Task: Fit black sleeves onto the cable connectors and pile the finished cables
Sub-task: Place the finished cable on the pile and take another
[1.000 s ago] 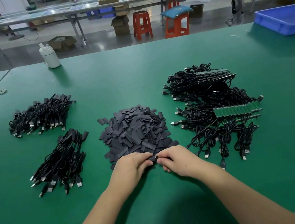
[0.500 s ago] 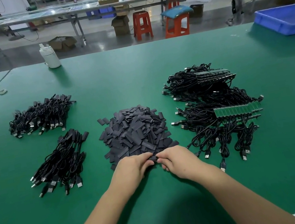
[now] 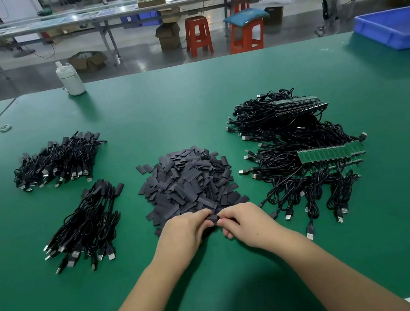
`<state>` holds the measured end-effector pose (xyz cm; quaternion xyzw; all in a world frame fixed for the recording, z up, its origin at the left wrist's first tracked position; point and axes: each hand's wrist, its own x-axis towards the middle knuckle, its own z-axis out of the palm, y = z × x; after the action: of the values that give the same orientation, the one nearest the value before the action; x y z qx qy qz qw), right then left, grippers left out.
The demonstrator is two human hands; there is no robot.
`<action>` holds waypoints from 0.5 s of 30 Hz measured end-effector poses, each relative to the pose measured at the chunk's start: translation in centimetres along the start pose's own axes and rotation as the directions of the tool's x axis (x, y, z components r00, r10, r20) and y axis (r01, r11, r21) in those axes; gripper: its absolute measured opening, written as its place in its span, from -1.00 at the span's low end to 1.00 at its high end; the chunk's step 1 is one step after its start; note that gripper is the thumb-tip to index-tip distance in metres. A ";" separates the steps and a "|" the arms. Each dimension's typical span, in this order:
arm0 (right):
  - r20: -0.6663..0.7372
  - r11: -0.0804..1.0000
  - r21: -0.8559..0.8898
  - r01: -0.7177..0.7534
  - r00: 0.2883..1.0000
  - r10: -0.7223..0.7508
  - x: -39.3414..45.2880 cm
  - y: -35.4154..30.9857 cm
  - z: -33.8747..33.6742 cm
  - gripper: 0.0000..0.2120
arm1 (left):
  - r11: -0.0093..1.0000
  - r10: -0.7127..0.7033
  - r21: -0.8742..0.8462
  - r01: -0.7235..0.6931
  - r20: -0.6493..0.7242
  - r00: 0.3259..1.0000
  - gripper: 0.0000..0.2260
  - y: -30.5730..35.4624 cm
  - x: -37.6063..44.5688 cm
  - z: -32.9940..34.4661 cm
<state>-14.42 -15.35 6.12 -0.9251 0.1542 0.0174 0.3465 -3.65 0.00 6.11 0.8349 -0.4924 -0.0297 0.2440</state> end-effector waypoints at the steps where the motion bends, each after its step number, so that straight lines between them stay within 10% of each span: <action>1: -0.004 0.999 0.034 -0.008 1.000 0.009 0.0 -0.1 0.0 -0.78 | 0.998 -0.030 -0.061 0.028 -0.025 0.999 -0.74 0.1 0.0 -0.1; 4: -0.013 0.931 0.355 -0.081 0.996 0.091 0.1 -0.5 -0.2 -0.83 | 0.891 -0.274 -0.397 0.221 -0.080 0.958 -0.47 0.7 0.1 0.1; 8: -0.035 0.522 0.849 -0.076 0.979 0.199 0.7 -1.6 -1.0 -0.89 | 0.321 -0.399 -0.869 0.377 0.237 0.886 -0.67 2.2 0.1 0.8; 12: -0.043 0.156 0.988 0.000 0.963 0.268 1.3 -2.8 -1.9 -0.75 | 0.259 -0.228 -0.879 0.400 0.347 0.910 -0.80 3.6 -0.8 1.4; 15: -0.066 0.113 0.993 0.033 0.953 0.296 1.8 -3.5 -2.1 -0.76 | 0.317 -0.277 -0.874 0.367 0.285 0.918 -0.81 4.0 -0.6 1.0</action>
<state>-11.86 -14.67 9.67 -0.4403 0.2507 -0.1733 0.8445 -7.45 -1.48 6.81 0.6392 -0.2266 -0.3774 0.6305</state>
